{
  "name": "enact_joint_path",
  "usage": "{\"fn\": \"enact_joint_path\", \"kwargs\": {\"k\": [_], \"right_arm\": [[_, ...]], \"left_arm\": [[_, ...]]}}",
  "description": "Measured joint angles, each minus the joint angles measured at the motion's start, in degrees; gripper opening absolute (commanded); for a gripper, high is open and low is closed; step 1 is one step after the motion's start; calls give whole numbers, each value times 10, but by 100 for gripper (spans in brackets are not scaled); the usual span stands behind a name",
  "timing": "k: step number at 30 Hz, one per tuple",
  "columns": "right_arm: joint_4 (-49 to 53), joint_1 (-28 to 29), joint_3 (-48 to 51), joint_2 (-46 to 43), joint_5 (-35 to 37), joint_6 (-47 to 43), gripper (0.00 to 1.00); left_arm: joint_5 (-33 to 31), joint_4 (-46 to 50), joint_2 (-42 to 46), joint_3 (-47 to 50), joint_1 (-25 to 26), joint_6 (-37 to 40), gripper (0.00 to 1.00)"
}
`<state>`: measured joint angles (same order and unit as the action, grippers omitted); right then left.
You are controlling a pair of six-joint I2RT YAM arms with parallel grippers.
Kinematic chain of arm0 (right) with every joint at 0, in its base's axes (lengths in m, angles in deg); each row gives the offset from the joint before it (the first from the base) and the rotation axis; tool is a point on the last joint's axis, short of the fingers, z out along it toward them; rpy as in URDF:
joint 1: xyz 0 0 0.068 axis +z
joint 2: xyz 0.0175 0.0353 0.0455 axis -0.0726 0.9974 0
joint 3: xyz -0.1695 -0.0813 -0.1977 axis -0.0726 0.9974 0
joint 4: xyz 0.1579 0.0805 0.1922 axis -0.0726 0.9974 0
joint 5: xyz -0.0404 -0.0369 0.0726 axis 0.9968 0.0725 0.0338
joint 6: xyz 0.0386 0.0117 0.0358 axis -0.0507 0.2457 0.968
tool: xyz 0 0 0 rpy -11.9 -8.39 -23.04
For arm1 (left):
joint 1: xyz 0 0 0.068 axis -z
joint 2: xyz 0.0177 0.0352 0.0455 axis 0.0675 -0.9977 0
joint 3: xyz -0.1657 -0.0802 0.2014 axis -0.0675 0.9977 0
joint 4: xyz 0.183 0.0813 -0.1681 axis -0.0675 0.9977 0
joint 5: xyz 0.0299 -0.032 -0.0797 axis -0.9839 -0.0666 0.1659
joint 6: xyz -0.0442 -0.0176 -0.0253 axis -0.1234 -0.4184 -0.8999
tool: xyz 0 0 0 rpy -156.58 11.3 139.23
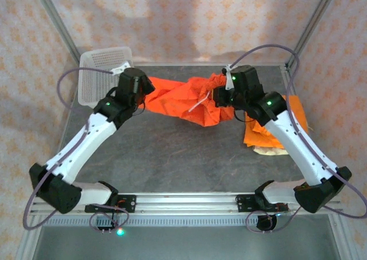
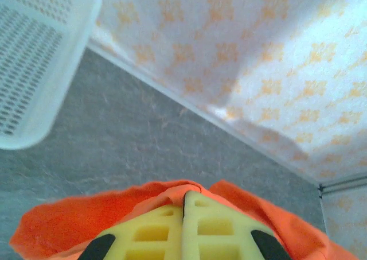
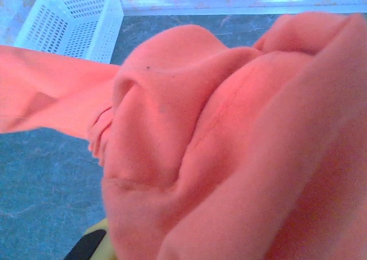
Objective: Fold and stack the shorts
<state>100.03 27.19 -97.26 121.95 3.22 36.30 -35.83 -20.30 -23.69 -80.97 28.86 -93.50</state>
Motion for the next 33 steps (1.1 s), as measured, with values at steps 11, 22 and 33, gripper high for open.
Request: {"fn": "enact_joint_path", "kwargs": {"k": [11, 22, 33], "right_arm": [[42, -26, 104, 111, 87, -16, 61], [3, -26, 134, 64, 58, -15, 89], [1, -25, 186, 52, 82, -8, 87]], "left_arm": [[-2, 33, 5, 86, -4, 3, 56], [23, 11, 66, 194, -3, 0, 92], [42, 0, 31, 295, 84, -42, 86]]}}
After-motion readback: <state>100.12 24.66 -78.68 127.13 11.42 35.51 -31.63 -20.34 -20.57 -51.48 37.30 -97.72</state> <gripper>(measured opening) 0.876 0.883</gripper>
